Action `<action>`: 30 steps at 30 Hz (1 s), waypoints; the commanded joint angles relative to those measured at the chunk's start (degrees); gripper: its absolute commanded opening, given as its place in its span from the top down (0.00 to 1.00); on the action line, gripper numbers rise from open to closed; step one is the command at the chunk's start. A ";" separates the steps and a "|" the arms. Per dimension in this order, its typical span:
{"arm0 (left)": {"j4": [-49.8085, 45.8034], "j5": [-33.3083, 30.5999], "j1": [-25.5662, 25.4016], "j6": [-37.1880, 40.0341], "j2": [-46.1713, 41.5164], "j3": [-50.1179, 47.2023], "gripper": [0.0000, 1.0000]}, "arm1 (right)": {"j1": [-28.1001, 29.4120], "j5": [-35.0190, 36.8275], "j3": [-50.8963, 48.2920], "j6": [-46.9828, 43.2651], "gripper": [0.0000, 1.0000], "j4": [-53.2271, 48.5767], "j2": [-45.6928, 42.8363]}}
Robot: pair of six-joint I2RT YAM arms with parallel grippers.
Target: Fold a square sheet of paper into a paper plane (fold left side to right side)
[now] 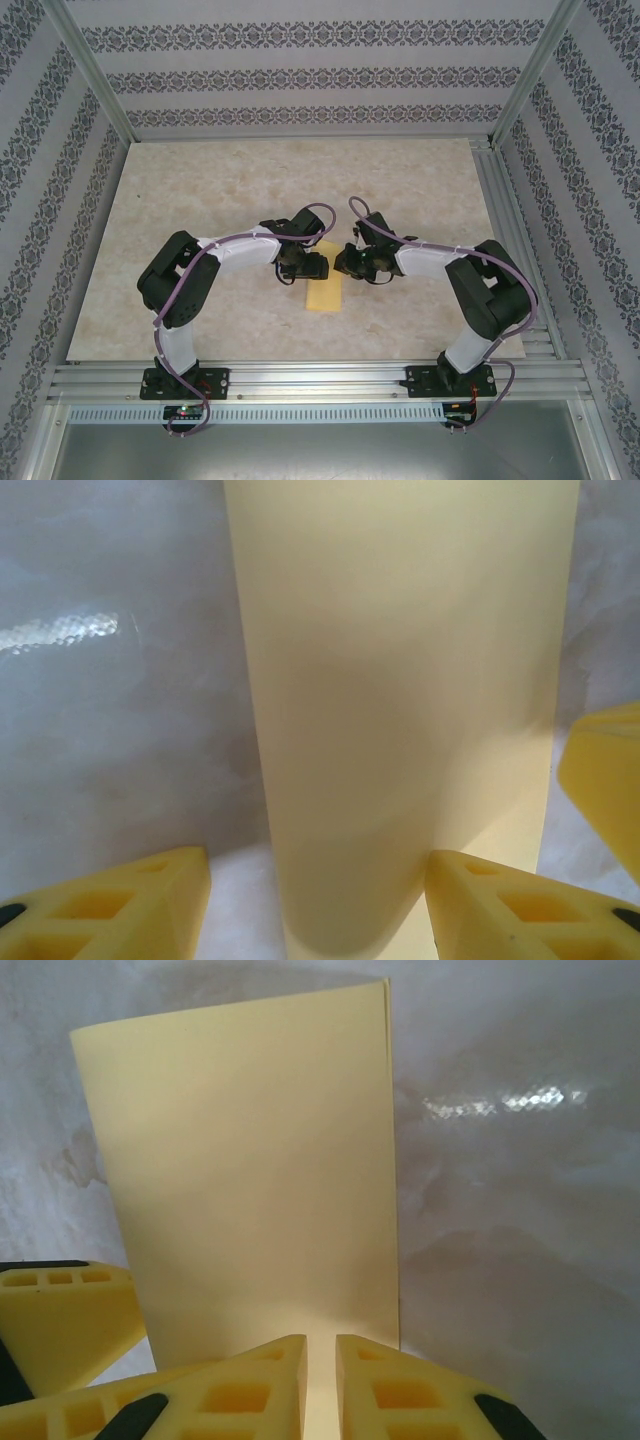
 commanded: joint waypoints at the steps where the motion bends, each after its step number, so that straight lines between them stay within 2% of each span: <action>1: -1.08 -0.28 -0.68 0.19 1.50 -0.73 0.39 | 0.70 -0.52 1.59 0.68 0.85 0.84 1.33; 17: -0.86 -0.67 -0.67 0.07 0.36 -0.92 0.39 | 0.97 3.79 2.45 -2.04 0.89 -6.53 4.61; 26: -1.63 -1.31 0.59 0.27 -9.24 -0.98 0.35 | 1.10 3.81 2.54 -2.40 0.90 -6.96 6.01; 30: 0.54 1.60 1.51 -0.22 -12.74 -2.19 0.42 | 1.13 3.82 2.63 -2.49 0.90 -7.17 5.93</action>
